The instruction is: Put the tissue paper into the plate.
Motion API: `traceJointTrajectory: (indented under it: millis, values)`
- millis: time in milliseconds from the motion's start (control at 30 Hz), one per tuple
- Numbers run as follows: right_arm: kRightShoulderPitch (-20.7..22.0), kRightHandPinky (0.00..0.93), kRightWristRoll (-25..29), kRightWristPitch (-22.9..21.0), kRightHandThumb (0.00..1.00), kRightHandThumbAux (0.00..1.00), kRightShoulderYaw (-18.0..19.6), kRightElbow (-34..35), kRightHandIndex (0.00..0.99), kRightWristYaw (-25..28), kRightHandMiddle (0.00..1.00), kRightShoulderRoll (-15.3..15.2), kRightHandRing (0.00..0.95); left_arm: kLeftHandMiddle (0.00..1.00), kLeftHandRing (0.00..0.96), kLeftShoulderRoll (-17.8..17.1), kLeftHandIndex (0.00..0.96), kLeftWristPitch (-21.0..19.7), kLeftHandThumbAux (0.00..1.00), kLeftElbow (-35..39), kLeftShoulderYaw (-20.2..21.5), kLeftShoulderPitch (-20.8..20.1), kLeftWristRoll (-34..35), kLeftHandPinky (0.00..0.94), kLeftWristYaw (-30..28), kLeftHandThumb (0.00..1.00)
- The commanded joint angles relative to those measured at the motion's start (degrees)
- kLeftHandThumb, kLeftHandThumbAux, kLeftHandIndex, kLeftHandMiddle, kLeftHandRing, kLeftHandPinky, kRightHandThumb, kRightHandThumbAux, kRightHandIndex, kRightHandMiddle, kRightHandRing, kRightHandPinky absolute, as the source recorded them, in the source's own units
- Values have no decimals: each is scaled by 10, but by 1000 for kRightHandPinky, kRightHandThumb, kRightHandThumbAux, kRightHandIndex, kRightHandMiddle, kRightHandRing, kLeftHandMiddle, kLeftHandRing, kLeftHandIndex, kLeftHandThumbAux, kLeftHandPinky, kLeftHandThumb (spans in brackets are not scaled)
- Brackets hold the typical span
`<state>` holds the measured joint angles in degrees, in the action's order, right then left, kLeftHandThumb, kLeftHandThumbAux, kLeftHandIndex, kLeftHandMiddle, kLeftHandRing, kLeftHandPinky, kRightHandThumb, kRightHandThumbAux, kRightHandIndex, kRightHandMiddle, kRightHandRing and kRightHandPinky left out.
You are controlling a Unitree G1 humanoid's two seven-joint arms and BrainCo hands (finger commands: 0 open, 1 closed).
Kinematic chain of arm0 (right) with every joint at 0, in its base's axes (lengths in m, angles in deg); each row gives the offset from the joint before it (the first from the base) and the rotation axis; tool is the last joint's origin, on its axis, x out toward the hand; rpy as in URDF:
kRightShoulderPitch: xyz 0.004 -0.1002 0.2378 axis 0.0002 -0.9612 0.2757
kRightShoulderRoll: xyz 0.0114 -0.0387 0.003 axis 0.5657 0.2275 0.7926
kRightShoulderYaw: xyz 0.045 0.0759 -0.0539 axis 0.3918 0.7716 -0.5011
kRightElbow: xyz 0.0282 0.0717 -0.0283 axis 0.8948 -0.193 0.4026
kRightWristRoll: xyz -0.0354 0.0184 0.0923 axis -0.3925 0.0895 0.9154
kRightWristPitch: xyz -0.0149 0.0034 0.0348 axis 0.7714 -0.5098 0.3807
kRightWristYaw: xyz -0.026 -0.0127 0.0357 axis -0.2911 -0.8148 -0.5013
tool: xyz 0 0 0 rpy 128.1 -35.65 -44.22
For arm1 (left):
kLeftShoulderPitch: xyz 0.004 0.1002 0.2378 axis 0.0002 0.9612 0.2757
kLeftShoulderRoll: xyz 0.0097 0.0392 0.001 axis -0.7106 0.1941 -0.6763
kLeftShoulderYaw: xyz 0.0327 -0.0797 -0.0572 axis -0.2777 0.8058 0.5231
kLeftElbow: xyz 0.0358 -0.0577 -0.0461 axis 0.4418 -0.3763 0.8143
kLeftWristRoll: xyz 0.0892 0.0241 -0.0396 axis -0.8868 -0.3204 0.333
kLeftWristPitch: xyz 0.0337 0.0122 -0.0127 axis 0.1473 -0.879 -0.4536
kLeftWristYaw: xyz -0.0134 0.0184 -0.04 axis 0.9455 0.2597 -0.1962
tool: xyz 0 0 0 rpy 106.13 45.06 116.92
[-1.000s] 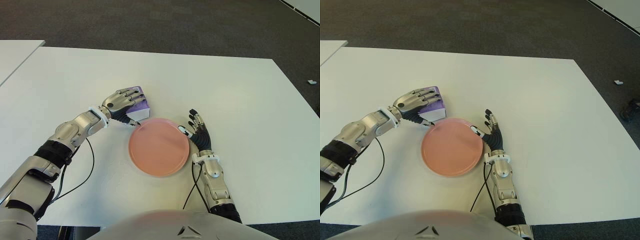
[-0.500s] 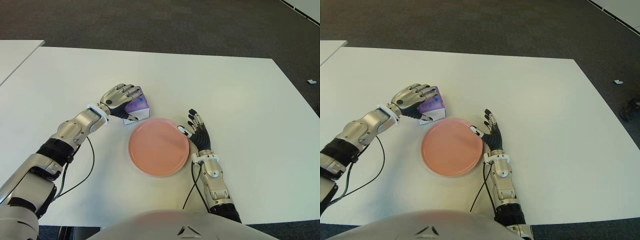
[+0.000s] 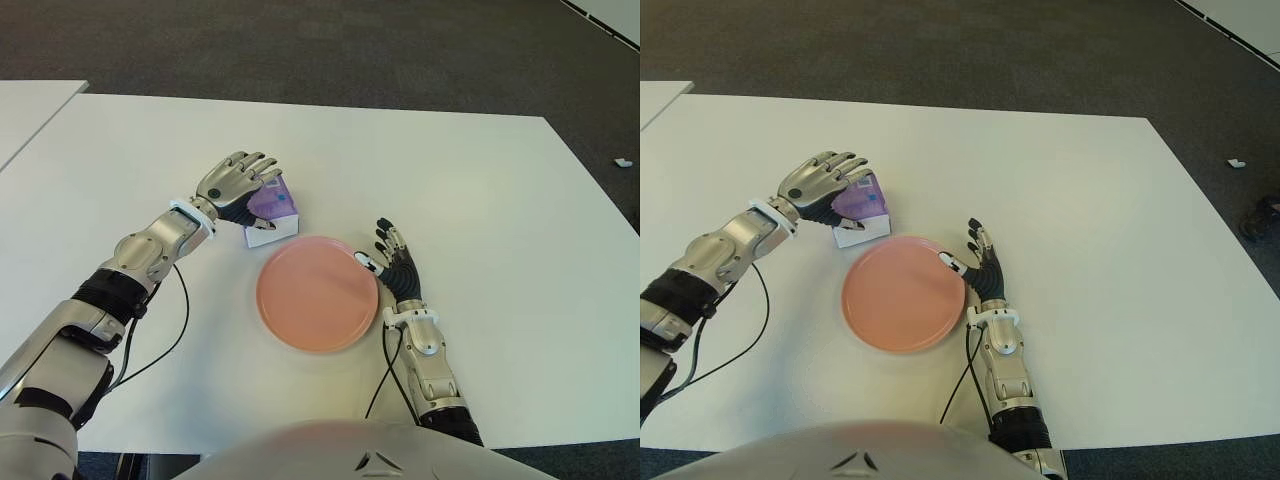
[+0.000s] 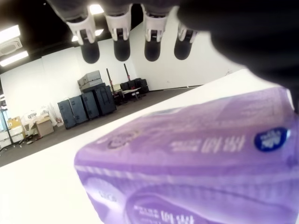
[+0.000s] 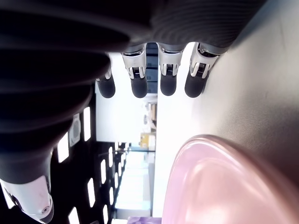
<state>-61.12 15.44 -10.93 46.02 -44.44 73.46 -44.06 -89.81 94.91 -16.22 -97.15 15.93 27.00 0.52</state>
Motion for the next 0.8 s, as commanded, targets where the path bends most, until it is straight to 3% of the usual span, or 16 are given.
traceJointTrajectory:
  millis: [33, 333, 800]
  values:
    - [-26, 2, 8, -36, 0, 684, -3, -40, 0, 14, 18, -2, 0, 0, 0, -13, 0, -9, 330, -1, 6, -4, -14, 0, 33, 0]
    - [-25, 1, 6, -38, 0, 689, -3, -40, 0, 20, 19, -5, 0, 0, 0, -22, 0, -9, 335, -4, 2, -9, -23, 0, 83, 0]
    - [-26, 0, 7, -42, 0, 688, -2, -36, 0, 23, 21, -5, 0, 0, 0, -31, 0, 47, 357, 4, -1, -1, 18, 0, 29, 7]
